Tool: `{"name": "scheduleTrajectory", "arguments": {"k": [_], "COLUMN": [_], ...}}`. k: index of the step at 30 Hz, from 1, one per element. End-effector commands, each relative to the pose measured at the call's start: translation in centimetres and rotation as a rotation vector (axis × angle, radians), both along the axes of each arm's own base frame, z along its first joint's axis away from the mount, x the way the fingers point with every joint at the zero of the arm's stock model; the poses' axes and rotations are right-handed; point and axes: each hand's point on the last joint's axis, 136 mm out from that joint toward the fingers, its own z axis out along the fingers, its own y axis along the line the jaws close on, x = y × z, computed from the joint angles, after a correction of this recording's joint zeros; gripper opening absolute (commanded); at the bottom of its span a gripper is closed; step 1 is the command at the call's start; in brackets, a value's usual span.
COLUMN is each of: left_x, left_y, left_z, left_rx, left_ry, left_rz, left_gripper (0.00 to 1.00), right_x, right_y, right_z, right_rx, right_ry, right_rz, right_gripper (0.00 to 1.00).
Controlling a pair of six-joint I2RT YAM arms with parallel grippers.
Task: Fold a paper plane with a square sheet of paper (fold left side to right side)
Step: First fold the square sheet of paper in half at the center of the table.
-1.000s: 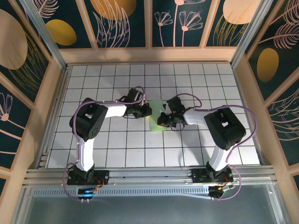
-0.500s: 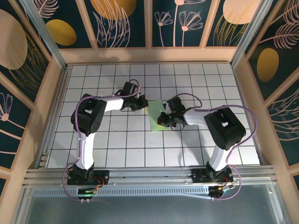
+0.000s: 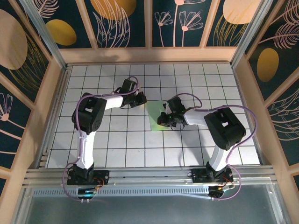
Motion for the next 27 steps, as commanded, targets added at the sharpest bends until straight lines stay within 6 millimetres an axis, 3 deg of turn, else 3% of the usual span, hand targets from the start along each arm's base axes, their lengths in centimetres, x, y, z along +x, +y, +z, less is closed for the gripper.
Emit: {"name": "scheduleTrajectory", "arguments": {"k": [1,7,11,18,27], "left_x": [-0.4,-2.9,-4.4,-5.4,-4.5], "left_y": [2.3,0.4,-2.2,-5.8,-4.9], "left_z": [1.5,4.6,5.2,3.3,0.3], "left_rx": [0.050,-0.079,-0.113,-0.141,-0.044], "left_ry": [-0.053,-0.086,-0.084,-0.037,-0.020], "left_rz": [0.029,-0.037,-0.105,-0.168,-0.134], "left_gripper": [0.00,0.00,0.00,0.00,0.00], "right_x": [-3.7,-3.6,-3.6,-3.7,-3.8], "right_y": [-4.7,-4.5,-4.5,-4.6,-4.8], "right_z": [-5.0,-5.0,-5.1,-5.3,-5.4], "right_rx": [-0.210,-0.198,-0.199,-0.207,-0.220], "right_ry": [0.158,0.161,0.164,0.170,0.177], "right_rz": [-0.035,-0.039,-0.041,-0.042,-0.045], "right_gripper": [0.00,0.00,0.00,0.00,0.00]}}
